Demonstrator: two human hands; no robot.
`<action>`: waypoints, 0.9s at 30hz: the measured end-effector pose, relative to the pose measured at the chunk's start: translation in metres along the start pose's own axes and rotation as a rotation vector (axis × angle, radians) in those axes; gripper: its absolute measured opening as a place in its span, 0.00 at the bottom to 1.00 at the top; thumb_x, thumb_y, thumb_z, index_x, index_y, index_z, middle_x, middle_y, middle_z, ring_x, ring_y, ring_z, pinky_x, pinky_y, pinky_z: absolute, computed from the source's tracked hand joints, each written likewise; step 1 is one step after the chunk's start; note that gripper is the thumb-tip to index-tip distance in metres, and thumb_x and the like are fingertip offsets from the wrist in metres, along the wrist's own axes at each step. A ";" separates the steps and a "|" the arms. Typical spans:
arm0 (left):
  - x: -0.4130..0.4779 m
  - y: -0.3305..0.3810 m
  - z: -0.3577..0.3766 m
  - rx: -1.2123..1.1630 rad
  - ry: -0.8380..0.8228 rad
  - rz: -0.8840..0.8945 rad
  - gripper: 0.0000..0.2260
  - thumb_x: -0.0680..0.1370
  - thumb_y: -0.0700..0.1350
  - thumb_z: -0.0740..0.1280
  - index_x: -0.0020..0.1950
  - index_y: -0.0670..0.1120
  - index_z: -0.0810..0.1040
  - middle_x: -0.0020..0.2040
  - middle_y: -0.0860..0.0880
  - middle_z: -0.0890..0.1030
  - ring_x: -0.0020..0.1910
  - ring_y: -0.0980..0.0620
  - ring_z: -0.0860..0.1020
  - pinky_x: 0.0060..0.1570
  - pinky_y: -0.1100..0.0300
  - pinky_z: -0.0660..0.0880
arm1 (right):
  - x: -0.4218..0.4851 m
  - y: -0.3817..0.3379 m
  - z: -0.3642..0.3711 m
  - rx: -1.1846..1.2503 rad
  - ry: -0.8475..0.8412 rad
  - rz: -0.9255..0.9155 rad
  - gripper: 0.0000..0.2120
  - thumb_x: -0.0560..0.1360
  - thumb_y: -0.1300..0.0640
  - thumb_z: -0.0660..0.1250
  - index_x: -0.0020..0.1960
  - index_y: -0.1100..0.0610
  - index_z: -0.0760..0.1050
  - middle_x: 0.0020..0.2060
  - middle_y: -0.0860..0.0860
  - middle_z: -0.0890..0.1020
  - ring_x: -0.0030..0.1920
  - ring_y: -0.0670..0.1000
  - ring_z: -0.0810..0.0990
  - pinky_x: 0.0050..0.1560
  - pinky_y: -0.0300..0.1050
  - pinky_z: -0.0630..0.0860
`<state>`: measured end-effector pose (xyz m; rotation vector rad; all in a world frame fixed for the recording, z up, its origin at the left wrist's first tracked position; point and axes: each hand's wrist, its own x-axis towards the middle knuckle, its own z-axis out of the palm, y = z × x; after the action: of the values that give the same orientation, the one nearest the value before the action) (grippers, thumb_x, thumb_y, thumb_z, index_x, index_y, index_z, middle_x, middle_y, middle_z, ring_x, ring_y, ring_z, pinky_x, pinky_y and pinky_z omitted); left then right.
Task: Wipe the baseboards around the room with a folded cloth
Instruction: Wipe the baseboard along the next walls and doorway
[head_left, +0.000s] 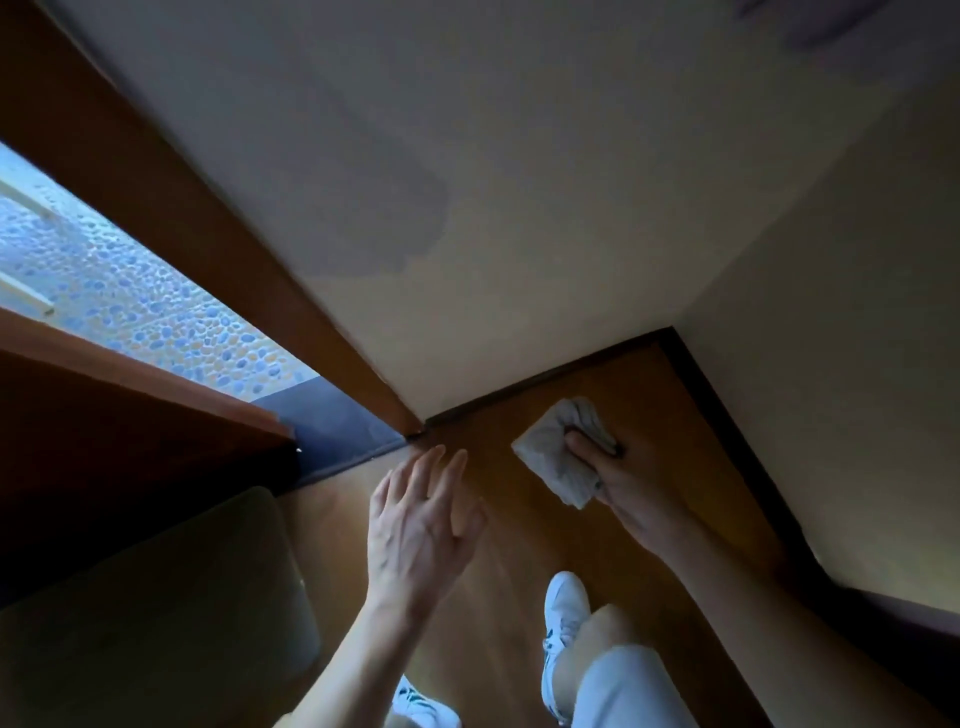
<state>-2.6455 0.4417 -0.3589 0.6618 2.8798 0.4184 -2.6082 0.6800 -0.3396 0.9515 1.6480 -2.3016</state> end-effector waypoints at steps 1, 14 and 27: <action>0.003 -0.011 0.029 0.005 -0.002 -0.009 0.27 0.78 0.61 0.60 0.75 0.53 0.72 0.73 0.49 0.74 0.72 0.45 0.70 0.70 0.44 0.67 | 0.022 0.021 -0.004 -0.011 -0.027 0.014 0.16 0.66 0.52 0.74 0.51 0.57 0.81 0.46 0.55 0.85 0.49 0.54 0.84 0.45 0.47 0.81; 0.044 -0.160 0.400 -0.001 -0.011 -0.181 0.26 0.78 0.59 0.63 0.76 0.54 0.70 0.74 0.50 0.71 0.73 0.48 0.68 0.71 0.47 0.67 | 0.335 0.298 -0.049 -0.410 -0.253 0.052 0.22 0.62 0.52 0.80 0.54 0.57 0.82 0.45 0.51 0.86 0.48 0.51 0.85 0.42 0.41 0.80; 0.054 -0.257 0.576 -0.002 0.113 -0.180 0.26 0.76 0.61 0.65 0.73 0.59 0.73 0.76 0.50 0.69 0.77 0.48 0.64 0.76 0.44 0.59 | 0.469 0.446 0.034 -0.773 -0.042 -0.542 0.11 0.72 0.45 0.74 0.51 0.49 0.82 0.43 0.39 0.82 0.46 0.38 0.80 0.43 0.27 0.73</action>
<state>-2.6740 0.3790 -0.9883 0.3847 3.0113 0.4467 -2.7823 0.5871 -0.9570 0.2981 2.6966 -1.5926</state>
